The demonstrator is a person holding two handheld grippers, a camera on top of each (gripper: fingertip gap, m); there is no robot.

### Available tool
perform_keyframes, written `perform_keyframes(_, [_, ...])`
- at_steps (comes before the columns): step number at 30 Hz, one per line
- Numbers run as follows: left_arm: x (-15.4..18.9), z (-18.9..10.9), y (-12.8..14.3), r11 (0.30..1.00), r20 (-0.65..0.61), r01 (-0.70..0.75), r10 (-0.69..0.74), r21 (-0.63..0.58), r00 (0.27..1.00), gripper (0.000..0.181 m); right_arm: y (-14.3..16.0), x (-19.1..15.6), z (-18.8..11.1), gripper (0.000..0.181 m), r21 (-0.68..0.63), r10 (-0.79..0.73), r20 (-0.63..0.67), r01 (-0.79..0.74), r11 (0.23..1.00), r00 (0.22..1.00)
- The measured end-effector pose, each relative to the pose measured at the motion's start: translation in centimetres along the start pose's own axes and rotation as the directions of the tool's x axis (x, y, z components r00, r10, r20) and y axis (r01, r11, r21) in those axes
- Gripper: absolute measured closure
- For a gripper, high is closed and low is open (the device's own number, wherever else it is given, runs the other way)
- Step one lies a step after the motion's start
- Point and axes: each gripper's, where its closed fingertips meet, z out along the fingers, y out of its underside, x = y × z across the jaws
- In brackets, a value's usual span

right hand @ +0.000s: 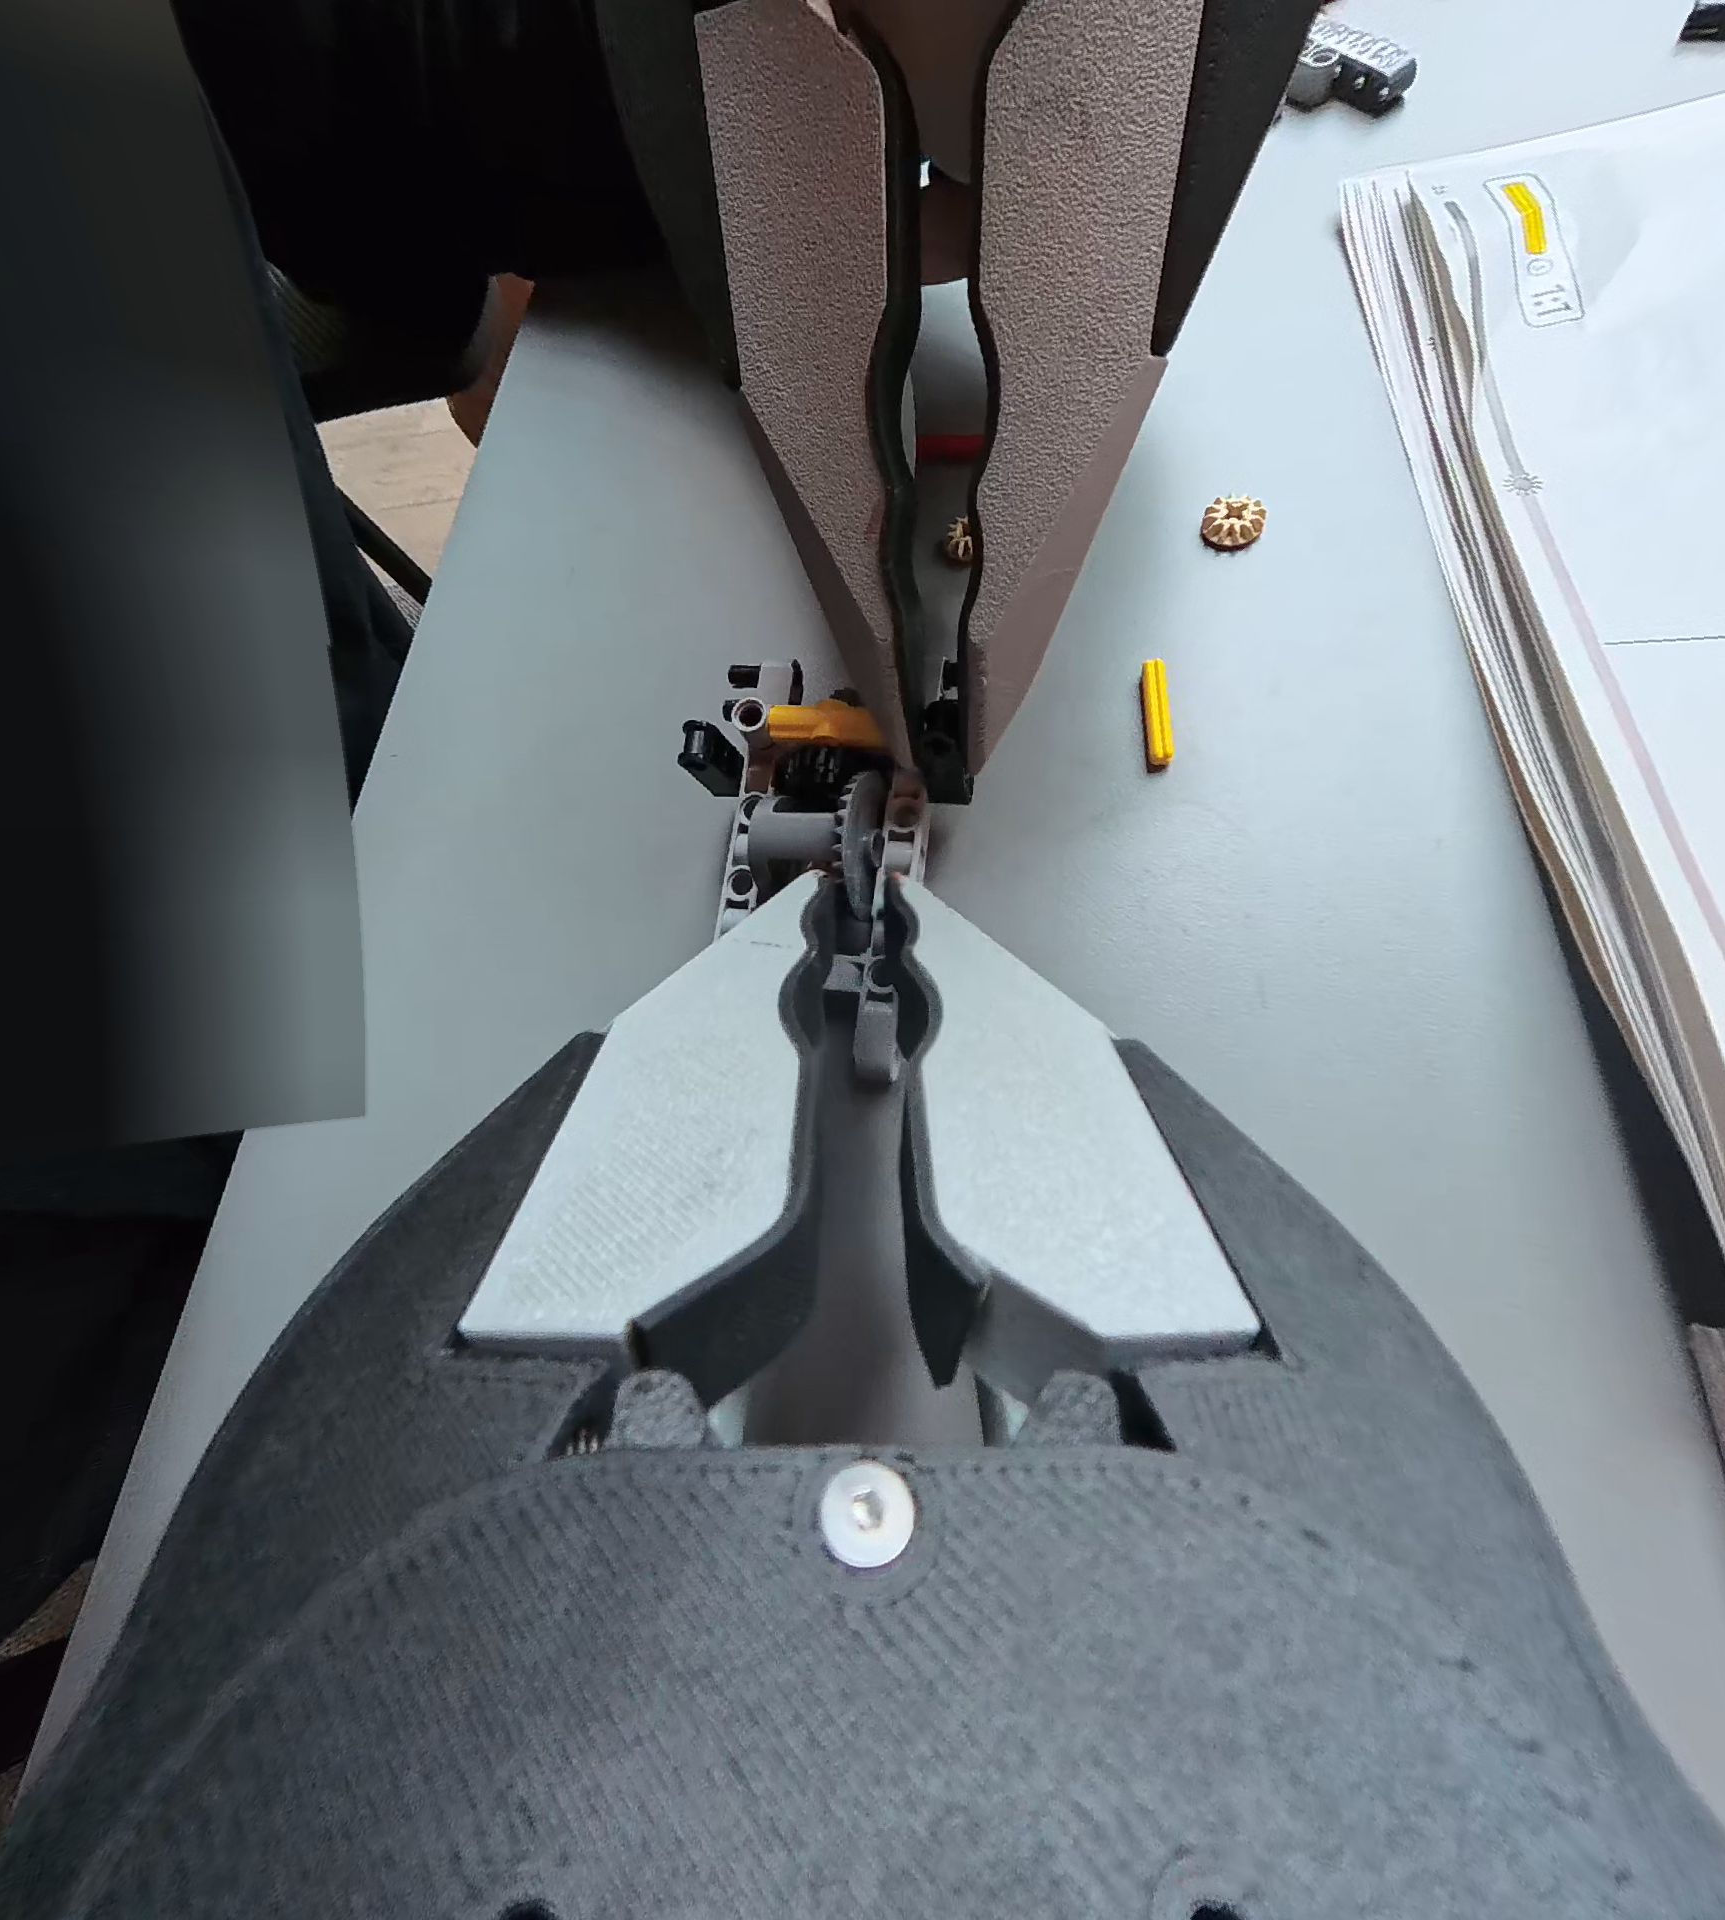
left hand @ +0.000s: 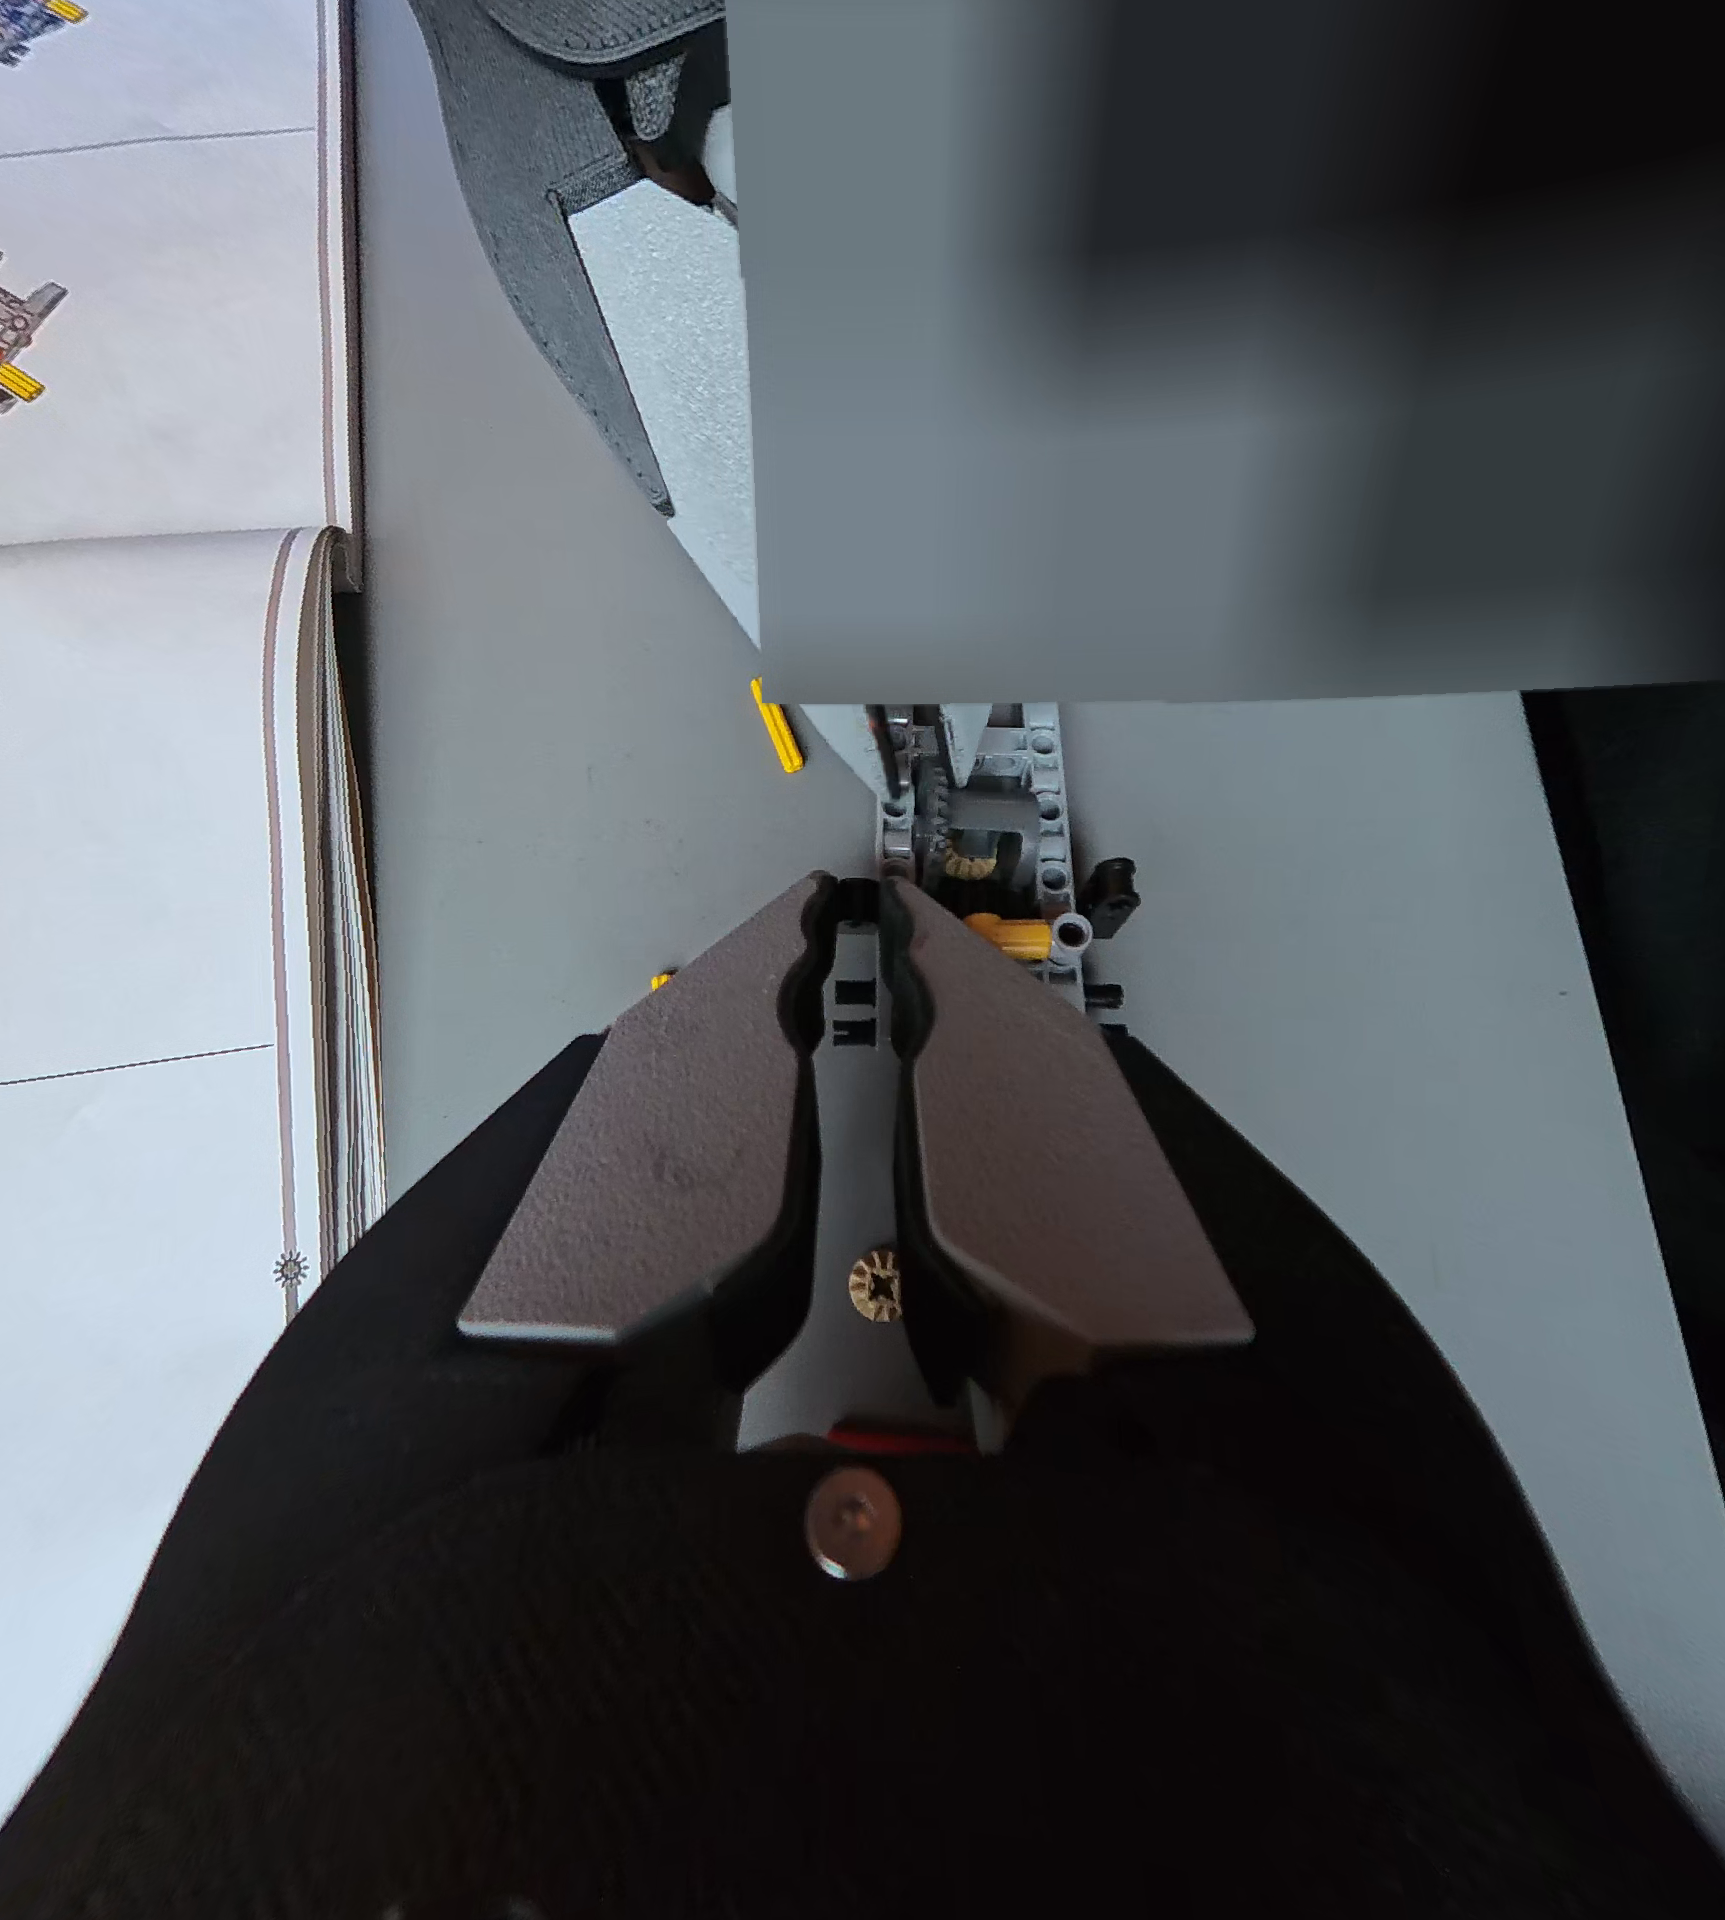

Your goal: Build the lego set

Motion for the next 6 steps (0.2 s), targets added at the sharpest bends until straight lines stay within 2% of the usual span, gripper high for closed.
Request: perform_keyframes(6, [0.01,-0.01,-0.01,1.000,-0.001,-0.002,0.002,0.001,1.000,0.177,-0.01,0.11,-0.03,0.173,0.002,0.003,-0.003,-0.003,1.000,1.000])
